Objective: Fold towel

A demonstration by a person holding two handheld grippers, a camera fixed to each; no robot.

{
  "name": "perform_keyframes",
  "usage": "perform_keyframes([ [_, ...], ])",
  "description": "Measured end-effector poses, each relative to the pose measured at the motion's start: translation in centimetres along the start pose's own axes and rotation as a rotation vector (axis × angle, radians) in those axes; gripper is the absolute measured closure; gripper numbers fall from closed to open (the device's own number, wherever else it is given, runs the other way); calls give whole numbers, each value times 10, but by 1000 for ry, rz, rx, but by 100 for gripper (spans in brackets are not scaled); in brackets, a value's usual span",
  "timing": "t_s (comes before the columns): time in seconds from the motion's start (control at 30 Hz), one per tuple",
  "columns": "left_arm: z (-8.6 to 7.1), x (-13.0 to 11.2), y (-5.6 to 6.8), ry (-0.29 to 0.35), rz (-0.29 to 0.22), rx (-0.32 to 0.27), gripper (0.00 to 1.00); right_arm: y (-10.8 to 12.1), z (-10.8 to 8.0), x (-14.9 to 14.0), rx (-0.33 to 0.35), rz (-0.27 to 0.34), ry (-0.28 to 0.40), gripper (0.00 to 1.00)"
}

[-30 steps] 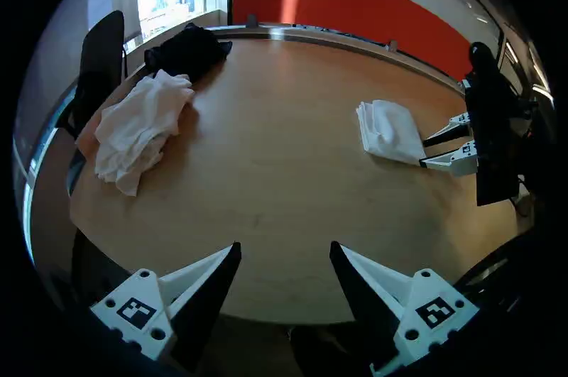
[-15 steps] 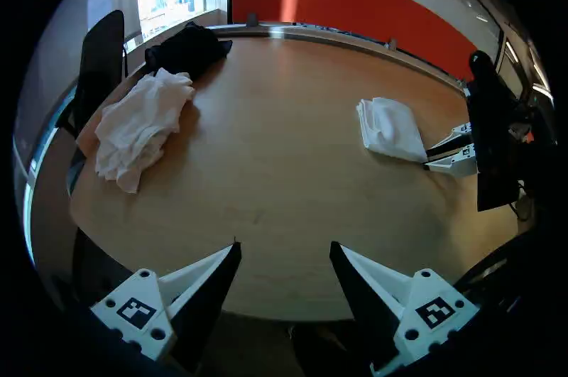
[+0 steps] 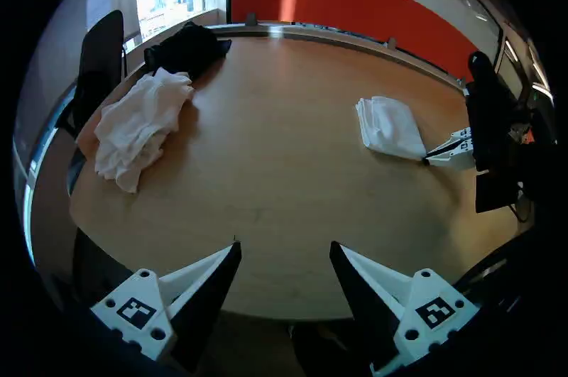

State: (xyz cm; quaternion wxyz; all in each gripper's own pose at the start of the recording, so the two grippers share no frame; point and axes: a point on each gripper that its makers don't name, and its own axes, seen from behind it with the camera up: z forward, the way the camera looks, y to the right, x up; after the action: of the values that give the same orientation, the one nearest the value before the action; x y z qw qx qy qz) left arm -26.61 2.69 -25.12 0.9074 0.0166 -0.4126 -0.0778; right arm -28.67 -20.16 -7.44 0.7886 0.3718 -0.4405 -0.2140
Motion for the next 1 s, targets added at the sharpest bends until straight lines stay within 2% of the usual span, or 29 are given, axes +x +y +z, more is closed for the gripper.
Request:
perform_keyframes([
  [0.17, 1, 1, 1, 0, 2, -3, 8, 2, -3, 5, -5, 4, 14, 96],
  [0.37, 2, 4, -1, 5, 0, -7, 8, 13, -19, 27, -24, -16, 50, 96],
  [0.57, 2, 15, -5, 22, 8, -8, 7, 30, -45, 72, -57, -69, 109, 96],
  [0.8, 2, 33, -4, 52, 25, -18, 8, 51, -84, 133, -107, -141, 193, 96],
  [1.0, 2, 47, 0, 71, 40, -28, 8, 63, -116, 166, -138, -173, 248, 96],
])
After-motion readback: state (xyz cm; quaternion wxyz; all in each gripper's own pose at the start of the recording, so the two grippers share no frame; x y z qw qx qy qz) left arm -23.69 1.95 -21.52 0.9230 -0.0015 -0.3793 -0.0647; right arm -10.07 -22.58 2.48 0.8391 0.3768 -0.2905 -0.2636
